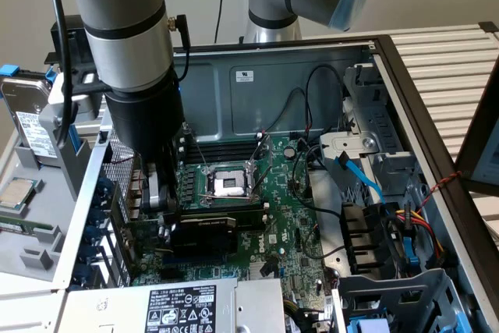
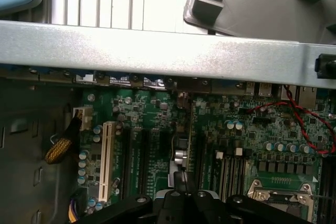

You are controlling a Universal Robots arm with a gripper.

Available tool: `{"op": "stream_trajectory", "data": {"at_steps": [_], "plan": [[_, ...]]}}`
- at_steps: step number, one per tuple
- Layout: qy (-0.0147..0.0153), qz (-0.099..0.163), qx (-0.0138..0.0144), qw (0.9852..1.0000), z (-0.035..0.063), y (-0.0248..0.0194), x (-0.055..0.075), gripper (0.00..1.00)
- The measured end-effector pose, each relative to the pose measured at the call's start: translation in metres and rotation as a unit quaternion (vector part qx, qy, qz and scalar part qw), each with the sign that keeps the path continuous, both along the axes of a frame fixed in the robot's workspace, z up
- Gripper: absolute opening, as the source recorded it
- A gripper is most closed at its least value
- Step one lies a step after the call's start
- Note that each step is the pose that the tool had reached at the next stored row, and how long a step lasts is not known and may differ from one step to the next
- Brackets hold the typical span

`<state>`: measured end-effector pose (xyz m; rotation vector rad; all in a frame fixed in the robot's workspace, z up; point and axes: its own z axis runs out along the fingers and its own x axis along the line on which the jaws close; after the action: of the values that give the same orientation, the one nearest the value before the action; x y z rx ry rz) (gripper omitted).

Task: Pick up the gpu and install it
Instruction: 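Press down on the gpu until it lock into place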

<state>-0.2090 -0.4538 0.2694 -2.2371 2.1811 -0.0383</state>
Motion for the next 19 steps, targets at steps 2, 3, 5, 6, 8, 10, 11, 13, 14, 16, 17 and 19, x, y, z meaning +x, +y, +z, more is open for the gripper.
{"op": "stream_trajectory", "data": {"at_steps": [2, 3, 5, 6, 8, 10, 11, 13, 14, 16, 17, 19], "plan": [[0.0, 0.0, 0.0004, 1.0, -0.0001, -0.0002, 0.0, 0.11], [0.0, 0.0, 0.0006, 1.0, -0.0002, -0.0003, 0.0, 0.11], [0.0, 0.0, 0.0008, 1.0, -0.0004, -0.0005, 0.0, 0.11], [0.0, 0.0, 0.001, 1.0, -0.0005, -0.0006, 0.0, 0.11], [0.0, 0.0, 0.0014, 1.0, -0.0007, -0.0008, 0.0, 0.11], [0.0, 0.0, 0.0017, 1.0, -0.0009, -0.001, 0.0, 0.11], [-0.0001, 0.0, 0.0019, 1.0, -0.001, -0.0011, 0.0, 0.11], [-0.0002, 0.0, 0.0024, 1.0, -0.0013, -0.0012, 0.0, 0.11], [-0.0001, 0.0, 0.0024, 1.0, -0.0013, -0.0012, 0.0, 0.11], [0.0, 0.0, 0.0024, 1.0, -0.0012, -0.0013, 0.0, 0.11], [0.0, 0.0, 0.0025, 1.0, -0.0013, -0.0013, 0.0, 0.11], [0.0, 0.0, 0.0027, 1.0, -0.0014, -0.0013, 0.0, 0.11]]}}
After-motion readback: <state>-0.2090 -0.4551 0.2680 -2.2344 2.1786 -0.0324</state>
